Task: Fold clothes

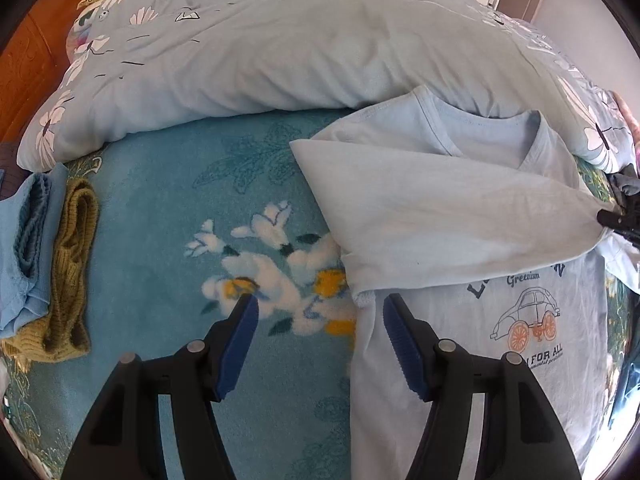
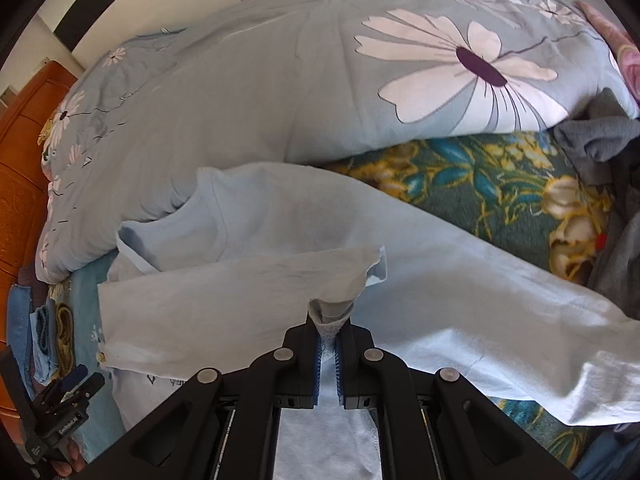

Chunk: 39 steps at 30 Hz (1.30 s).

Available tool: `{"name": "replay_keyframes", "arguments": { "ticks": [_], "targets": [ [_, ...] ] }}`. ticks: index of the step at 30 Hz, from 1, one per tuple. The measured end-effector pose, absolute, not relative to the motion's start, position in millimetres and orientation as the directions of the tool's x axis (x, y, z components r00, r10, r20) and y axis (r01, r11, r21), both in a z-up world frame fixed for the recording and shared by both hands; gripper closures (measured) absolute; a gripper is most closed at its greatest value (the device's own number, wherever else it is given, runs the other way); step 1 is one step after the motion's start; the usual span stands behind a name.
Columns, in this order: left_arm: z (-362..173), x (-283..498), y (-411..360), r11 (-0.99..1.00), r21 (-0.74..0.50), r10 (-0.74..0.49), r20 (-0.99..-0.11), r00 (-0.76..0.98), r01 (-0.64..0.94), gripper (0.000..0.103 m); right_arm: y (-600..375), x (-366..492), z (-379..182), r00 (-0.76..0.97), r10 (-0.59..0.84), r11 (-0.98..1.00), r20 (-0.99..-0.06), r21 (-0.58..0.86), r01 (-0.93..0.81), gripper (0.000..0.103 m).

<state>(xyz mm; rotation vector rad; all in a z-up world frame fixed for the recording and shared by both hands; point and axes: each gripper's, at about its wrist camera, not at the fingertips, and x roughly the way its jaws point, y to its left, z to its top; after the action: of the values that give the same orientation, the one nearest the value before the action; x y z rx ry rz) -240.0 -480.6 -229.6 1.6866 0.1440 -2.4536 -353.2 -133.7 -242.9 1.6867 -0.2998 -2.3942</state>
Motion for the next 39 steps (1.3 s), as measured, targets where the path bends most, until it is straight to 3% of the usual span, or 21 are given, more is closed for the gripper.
{"name": "replay_keyframes", "arguments": {
  "ticks": [11,16,21,24,30,36,39],
  "targets": [
    [-264.2,-303.6,-529.4,-0.928,-0.219,0.112,-0.936,-0.333,0.302,0.037,-132.1,-347.4,-253.8,-0.332,-0.223,-0.975,-0.917,0.214,0.063,0.091],
    [-265.0,-311.8,-534.4,-0.906,-0.291,0.167,-0.914,-0.371,0.308,0.037,-123.6,-337.4,-242.4,-0.373,-0.185,-0.983,-0.909,0.178,0.055,0.066],
    [-257.2,-311.6,-529.5,-0.907,-0.27,0.138,-0.915,-0.378,0.324,0.037,-109.8,-312.3,-222.0,-0.418,-0.176,-0.981,-0.891,0.192,0.005,0.06],
    [-233.8,-302.7,-517.4,-0.933,-0.185,0.043,-0.909,-0.415,0.31,0.037,-98.8,-294.7,-207.1,-0.43,-0.159,-0.979,-0.889,0.199,-0.049,0.059],
    [-197.3,-278.7,-496.0,-0.947,-0.122,-0.021,-0.899,-0.438,0.296,0.037,-56.6,-265.3,-153.0,-0.453,0.003,-0.981,-0.892,0.086,-0.177,0.059],
    [-185.1,-263.5,-491.2,-0.939,-0.15,0.009,-0.909,-0.416,0.309,0.036,25.2,-247.0,-110.5,-0.445,0.297,-0.934,-0.845,-0.161,-0.318,0.059],
    [-184.5,-258.0,-487.0,-0.93,-0.169,0.025,-0.916,-0.401,0.327,0.037,59.9,-252.7,-112.0,-0.401,0.355,-0.911,-0.845,-0.215,-0.353,0.059]
  ]
}}
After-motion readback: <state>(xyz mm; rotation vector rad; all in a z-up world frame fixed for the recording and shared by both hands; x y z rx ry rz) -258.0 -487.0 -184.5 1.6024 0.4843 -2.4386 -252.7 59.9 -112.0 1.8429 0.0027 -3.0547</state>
